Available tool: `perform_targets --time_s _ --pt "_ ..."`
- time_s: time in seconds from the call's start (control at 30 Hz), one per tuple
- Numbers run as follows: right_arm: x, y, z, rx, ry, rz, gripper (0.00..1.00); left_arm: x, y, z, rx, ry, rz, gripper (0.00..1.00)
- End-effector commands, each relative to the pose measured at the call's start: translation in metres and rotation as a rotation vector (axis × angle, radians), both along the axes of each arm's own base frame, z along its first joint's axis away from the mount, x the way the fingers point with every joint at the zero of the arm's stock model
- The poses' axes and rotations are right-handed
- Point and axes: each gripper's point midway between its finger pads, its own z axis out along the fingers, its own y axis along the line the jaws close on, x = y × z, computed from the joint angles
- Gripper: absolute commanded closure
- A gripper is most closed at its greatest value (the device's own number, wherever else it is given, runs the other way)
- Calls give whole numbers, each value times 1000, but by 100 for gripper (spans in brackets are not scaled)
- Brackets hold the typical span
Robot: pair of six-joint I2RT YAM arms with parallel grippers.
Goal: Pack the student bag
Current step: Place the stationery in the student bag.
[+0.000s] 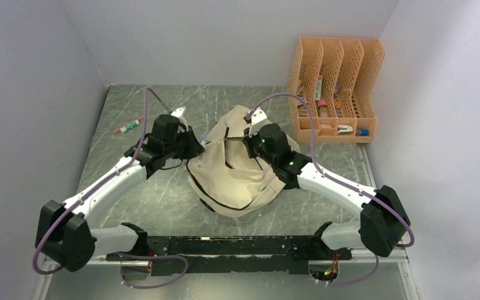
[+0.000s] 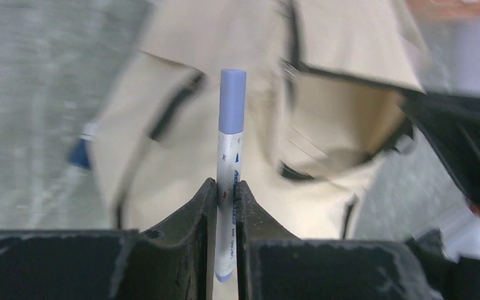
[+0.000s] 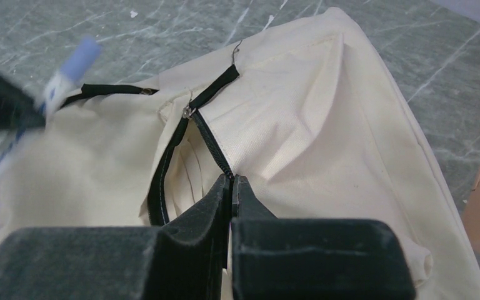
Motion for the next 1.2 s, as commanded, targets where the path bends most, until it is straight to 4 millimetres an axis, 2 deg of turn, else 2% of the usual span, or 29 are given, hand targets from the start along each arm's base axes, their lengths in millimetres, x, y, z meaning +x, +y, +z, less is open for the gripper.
perform_targets --time_s 0.0,0.07,0.17,0.37,0.43,0.7,1.17 --pt "9 0 40 92 -91 -44 100 -46 -53 18 -172 -7 -168 93" --pt "8 1 39 99 -83 -39 100 -60 -66 19 -187 -17 -212 93" --pt "7 3 39 113 -71 -36 100 -68 -77 15 -198 -21 -244 93" --pt "5 2 42 123 -68 -36 100 -68 -105 13 -243 -35 -300 93" --pt "4 2 42 126 -64 -35 100 -64 -112 5 -237 -13 -299 94" --pt "-1 2 42 145 -52 -27 100 -39 -133 -4 -259 8 -257 94" --pt "-6 9 42 188 -23 0 100 20 -177 7 -369 -69 -181 94"
